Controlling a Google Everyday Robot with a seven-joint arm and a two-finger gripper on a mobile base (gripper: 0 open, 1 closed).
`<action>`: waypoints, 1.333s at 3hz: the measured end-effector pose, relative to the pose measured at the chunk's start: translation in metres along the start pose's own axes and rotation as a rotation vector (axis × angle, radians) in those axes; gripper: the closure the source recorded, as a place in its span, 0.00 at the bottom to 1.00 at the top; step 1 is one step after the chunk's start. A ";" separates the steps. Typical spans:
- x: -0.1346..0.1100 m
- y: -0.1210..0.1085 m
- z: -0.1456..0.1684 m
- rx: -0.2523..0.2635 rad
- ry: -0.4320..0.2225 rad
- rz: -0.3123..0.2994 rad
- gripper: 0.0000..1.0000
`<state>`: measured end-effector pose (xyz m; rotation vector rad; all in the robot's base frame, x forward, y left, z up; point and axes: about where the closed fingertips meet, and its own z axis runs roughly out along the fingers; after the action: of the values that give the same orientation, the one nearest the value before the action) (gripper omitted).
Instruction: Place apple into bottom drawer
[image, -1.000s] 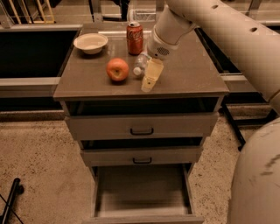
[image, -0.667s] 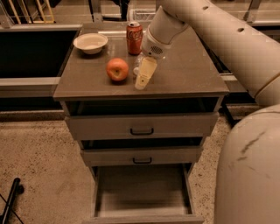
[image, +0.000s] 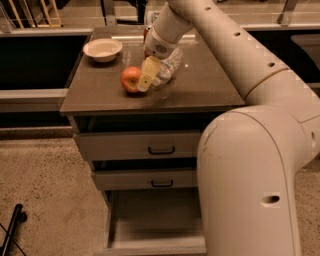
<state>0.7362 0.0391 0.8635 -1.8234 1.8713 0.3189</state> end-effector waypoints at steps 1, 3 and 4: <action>-0.013 0.007 0.013 -0.062 -0.005 -0.013 0.00; -0.020 0.014 0.032 -0.084 -0.075 -0.032 0.00; -0.023 0.018 0.041 -0.095 -0.096 -0.047 0.18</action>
Offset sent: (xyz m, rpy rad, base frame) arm -0.0051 0.0151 -0.0076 0.0221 0.0404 0.0340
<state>0.7257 0.0806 0.8376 -1.8770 1.7725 0.4768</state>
